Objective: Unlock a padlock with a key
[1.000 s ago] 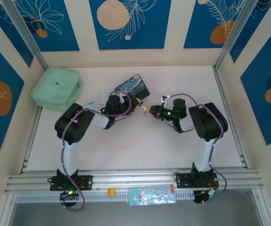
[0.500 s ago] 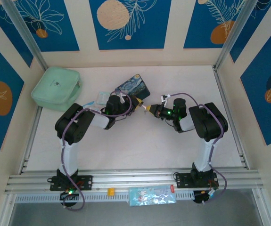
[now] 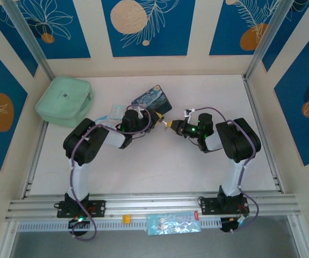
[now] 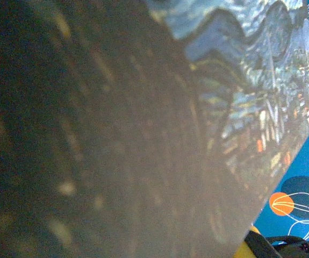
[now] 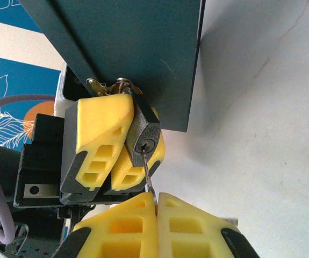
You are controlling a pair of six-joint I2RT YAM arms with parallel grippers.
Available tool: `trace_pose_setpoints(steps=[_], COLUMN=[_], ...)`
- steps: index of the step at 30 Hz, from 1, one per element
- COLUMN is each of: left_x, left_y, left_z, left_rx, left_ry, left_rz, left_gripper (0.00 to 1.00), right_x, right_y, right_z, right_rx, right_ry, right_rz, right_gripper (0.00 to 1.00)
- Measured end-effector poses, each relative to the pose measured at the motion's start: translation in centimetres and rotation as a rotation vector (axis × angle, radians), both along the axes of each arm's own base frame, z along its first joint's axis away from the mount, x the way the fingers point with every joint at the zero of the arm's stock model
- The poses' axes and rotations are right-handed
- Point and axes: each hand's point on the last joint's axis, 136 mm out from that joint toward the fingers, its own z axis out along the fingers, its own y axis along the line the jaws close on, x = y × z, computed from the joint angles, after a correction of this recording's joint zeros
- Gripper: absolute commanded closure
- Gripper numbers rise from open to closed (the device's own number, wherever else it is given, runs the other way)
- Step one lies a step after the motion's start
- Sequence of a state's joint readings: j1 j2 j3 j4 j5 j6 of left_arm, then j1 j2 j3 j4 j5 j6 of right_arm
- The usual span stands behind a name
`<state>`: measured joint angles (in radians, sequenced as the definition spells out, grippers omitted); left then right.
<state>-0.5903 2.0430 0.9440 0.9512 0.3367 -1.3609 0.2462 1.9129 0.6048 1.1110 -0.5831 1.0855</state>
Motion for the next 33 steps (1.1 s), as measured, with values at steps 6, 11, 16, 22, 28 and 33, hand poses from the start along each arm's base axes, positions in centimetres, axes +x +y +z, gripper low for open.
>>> trace_pose_setpoints(steps=[6,11,16,22,28,33], left_x=[-0.2,0.0,0.3,0.5,0.7,0.8], left_y=[-0.3,-0.1,0.1,0.2,0.2,0.2], left_z=[0.1,0.1,0.1,0.3,0.4,0.6], left_rx=[-0.003,-0.001,0.001,-0.004,-0.004,-0.008], left_ry=[-0.005,-0.007,-0.008,-0.009,-0.012,-0.017], left_rz=[-0.006,0.01,0.029,0.045,0.056,0.056], left_gripper=[1.0,1.0,1.0,1.0,1.0,1.0], right_x=[0.1,0.3,0.4,0.1,0.6,0.9], right_y=[0.0,0.2,0.7,1.8,1.8,1.3], right_z=[0.2,0.2,0.3,0.1,-0.1,0.3], right_rx=[0.015,0.028,0.036,0.047,0.055,0.064], right_ry=[0.004,0.013,0.027,0.055,0.057,0.048], right_rz=[-0.005,-0.006,-0.016,-0.021,-0.011,0.009], right_gripper=[1.0,1.0,1.0,1.0,1.0,1.0])
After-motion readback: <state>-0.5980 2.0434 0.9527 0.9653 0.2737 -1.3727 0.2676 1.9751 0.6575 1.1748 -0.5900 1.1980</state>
